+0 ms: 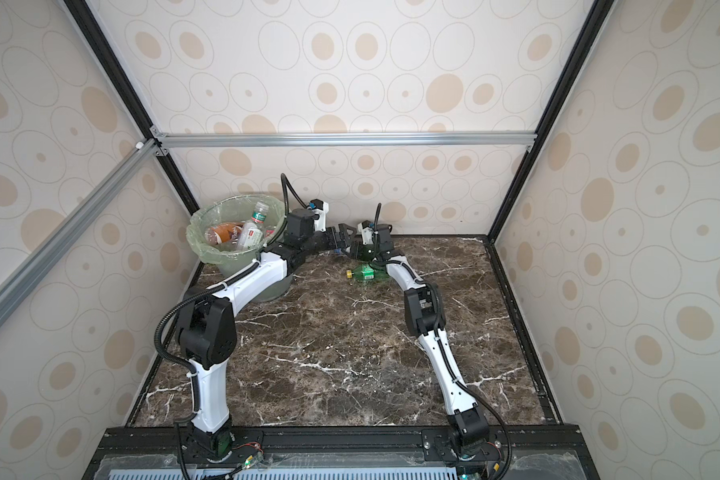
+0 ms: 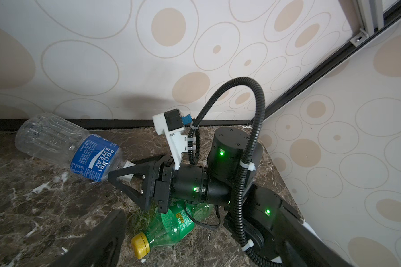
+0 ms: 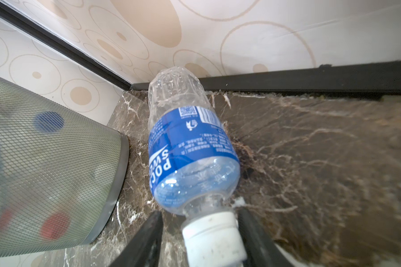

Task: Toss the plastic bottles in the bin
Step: 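Lower the right gripper onto the cap end of the clear water bottle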

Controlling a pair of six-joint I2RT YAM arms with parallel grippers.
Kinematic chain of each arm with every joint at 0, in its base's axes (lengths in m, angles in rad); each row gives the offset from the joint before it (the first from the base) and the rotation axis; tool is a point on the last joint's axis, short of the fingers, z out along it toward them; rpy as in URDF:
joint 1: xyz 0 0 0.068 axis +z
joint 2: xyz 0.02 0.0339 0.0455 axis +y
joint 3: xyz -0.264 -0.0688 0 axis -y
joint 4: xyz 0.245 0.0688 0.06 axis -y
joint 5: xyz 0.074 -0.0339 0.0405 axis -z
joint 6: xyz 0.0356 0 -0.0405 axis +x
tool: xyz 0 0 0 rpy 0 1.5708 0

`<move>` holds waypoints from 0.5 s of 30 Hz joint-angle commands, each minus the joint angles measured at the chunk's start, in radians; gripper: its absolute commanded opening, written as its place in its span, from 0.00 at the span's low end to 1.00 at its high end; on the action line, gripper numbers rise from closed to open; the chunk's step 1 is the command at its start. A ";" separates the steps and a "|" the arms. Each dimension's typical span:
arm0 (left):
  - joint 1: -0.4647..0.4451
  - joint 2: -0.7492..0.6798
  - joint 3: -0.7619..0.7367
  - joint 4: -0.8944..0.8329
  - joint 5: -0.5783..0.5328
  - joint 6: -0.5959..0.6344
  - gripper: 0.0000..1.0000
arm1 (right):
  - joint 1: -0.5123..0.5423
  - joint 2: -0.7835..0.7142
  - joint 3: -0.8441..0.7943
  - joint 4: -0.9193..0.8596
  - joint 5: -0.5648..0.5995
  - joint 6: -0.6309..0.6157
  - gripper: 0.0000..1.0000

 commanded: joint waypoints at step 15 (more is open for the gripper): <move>-0.006 0.007 0.017 0.026 0.013 -0.030 0.99 | -0.007 -0.093 -0.015 -0.038 0.001 -0.024 0.19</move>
